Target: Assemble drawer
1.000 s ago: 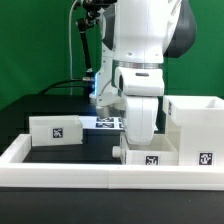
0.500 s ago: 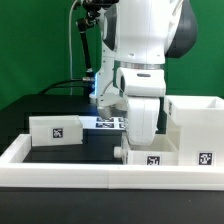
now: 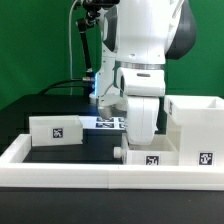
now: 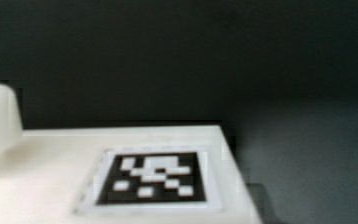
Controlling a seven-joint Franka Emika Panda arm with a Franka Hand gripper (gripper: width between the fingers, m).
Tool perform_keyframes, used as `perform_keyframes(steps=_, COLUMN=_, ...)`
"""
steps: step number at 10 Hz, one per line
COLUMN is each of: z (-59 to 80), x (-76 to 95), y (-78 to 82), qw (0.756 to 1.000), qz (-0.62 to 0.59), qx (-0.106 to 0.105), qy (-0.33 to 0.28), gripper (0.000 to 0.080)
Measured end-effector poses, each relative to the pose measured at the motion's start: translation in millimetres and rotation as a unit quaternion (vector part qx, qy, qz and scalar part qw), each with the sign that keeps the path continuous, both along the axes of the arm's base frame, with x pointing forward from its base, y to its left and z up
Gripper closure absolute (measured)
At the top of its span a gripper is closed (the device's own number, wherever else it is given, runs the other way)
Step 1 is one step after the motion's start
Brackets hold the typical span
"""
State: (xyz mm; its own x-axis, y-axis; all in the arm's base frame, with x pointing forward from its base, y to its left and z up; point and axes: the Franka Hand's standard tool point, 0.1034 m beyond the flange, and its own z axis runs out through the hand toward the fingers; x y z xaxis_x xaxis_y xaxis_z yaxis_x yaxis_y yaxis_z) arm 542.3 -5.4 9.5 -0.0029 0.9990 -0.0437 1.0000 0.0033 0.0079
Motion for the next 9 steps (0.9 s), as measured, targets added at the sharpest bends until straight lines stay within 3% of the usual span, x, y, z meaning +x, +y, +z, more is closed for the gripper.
perform_keyframes(steps=9, z=1.4, x=3.2, y=1.7, qw=1.000, qz=0.002, qx=-0.004, qy=-0.003, gripper=0.0758)
